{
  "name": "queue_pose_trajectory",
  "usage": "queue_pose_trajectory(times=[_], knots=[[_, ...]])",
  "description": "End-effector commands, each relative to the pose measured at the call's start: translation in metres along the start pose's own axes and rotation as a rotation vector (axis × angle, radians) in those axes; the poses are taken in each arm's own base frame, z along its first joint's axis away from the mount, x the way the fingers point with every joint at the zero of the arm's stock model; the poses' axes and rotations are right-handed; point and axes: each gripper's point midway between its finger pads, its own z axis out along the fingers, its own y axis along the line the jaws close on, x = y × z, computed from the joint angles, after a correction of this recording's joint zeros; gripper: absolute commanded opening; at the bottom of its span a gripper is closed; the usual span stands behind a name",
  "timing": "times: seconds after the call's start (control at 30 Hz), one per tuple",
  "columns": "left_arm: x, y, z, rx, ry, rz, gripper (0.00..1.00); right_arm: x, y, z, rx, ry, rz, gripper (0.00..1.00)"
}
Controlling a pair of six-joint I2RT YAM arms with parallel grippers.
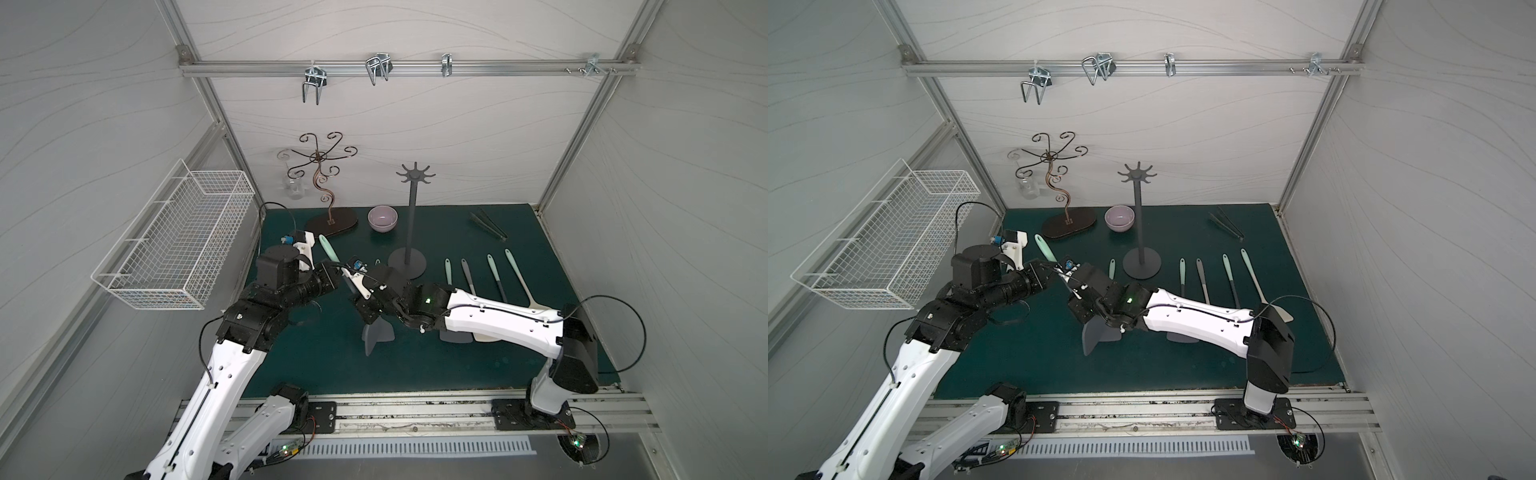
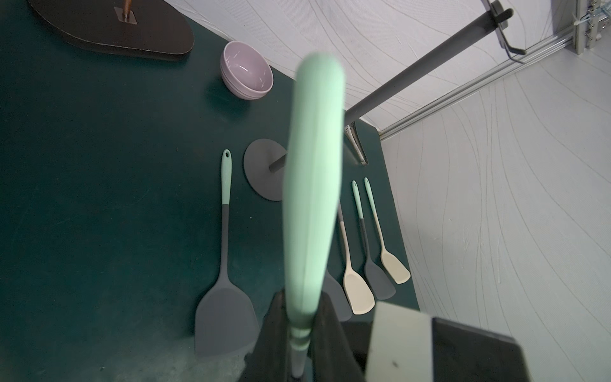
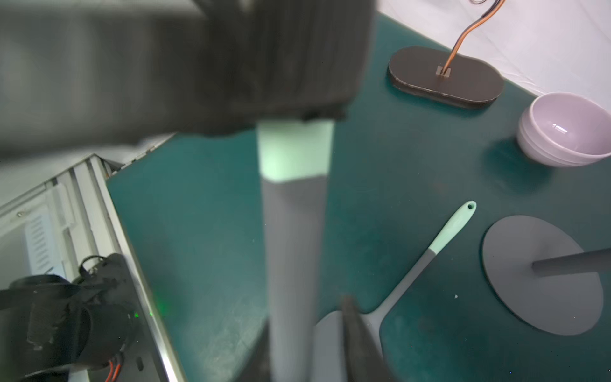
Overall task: Take the spatula off the kitchen utensil rack
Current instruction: Place the spatula at the center of the board.
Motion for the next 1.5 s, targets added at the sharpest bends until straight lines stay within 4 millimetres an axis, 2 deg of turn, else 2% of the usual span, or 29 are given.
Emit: queue_pose_trajectory(times=[0.0,0.03,0.17,0.23,0.3,0.37,0.47,0.53,0.77,0.9,1.07,1.27,1.4,1.47], knots=[[-0.010,-0.017,-0.015,0.041,-0.025,0.104,0.00,-0.005,-0.002,-0.008,-0.008,-0.002,0.025,0.00],[-0.007,-0.016,-0.015,0.038,-0.012,0.148,0.08,-0.008,-0.002,-0.012,-0.021,-0.011,0.027,0.00],[0.007,-0.028,-0.022,0.124,0.037,0.345,0.65,-0.017,-0.003,-0.034,-0.159,-0.034,0.068,0.00],[0.013,-0.035,-0.026,0.171,0.044,0.402,0.80,-0.022,-0.001,-0.045,-0.296,-0.040,0.124,0.00],[0.021,-0.049,-0.031,0.276,0.059,0.446,0.86,-0.027,-0.003,-0.058,-0.424,-0.058,0.190,0.00],[0.032,-0.070,-0.037,0.438,0.092,0.452,0.86,-0.033,-0.003,-0.072,-0.544,-0.086,0.241,0.00],[0.037,-0.098,-0.045,0.659,0.116,0.405,0.79,-0.037,-0.005,-0.085,-0.642,-0.106,0.282,0.00],[0.034,-0.104,-0.043,0.719,0.110,0.360,0.76,-0.036,-0.007,-0.088,-0.678,-0.112,0.300,0.00],[0.018,-0.088,-0.013,0.644,0.113,0.214,0.60,-0.035,0.001,-0.102,-0.775,-0.134,0.309,0.00],[0.013,-0.086,-0.004,0.659,0.108,0.177,0.54,-0.033,0.003,-0.103,-0.808,-0.136,0.314,0.00],[0.013,-0.092,-0.001,0.729,0.122,0.146,0.43,-0.033,0.001,-0.104,-0.816,-0.138,0.316,0.00],[0.014,-0.090,0.004,0.729,0.132,0.126,0.31,-0.031,-0.001,-0.104,-0.817,-0.132,0.319,0.00],[0.013,-0.090,0.009,0.753,0.138,0.097,0.26,-0.029,0.000,-0.101,-0.826,-0.121,0.321,0.00],[0.013,-0.091,0.010,0.762,0.147,0.088,0.27,-0.027,0.000,-0.099,-0.830,-0.110,0.322,0.00]])
